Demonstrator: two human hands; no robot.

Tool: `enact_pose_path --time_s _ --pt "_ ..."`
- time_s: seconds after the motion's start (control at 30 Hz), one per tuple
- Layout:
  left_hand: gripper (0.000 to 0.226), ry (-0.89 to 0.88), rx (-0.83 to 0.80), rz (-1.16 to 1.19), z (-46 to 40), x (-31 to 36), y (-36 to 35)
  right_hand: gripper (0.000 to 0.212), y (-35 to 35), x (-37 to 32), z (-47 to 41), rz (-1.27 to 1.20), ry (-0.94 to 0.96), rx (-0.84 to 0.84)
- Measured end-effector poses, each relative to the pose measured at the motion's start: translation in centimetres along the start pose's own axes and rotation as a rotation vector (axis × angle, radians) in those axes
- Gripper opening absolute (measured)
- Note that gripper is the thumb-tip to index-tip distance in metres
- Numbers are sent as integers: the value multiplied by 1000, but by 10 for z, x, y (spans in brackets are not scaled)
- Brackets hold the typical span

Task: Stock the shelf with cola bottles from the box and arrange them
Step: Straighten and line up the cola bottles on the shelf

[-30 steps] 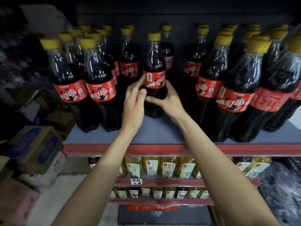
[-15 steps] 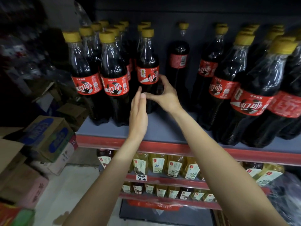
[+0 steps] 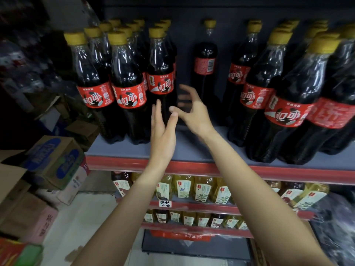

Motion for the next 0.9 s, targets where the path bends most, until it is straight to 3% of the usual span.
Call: enact_pose_path --time_s 0.1,0.17,0.3,0.37,0.47,0.6,0.9 --pt "39 -214 58 36 19 31 -3 39 34 -9 52 -78 107 92" --pt "32 -314 -5 119 26 47 -19 26 65 -9 94 -73 191 220" --pt "35 -237 -457 195 34 56 -96 20 136 7 162 18 273 710" --pt "43 -205 -571 139 42 55 -129 30 159 17 172 140 220 851" --pt "54 -177 -526 99 48 56 -152 54 169 33 161 226 51 769" --pt "57 -249 -413 52 49 58 -149 70 169 33 155 290 46 684" --pt "51 -380 -181 -70 47 58 -68 66 119 11 126 177 138 367"
Point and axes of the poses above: each hand's wrist, its own z-axis away from the middle knuckle, its own y-axis out of the back of the hand, x = y × z, the point moved 8 cm from there along -z, towards the middle knuckle, and after that the axes turned 13 degrees about -y, right-handed, at the moved point
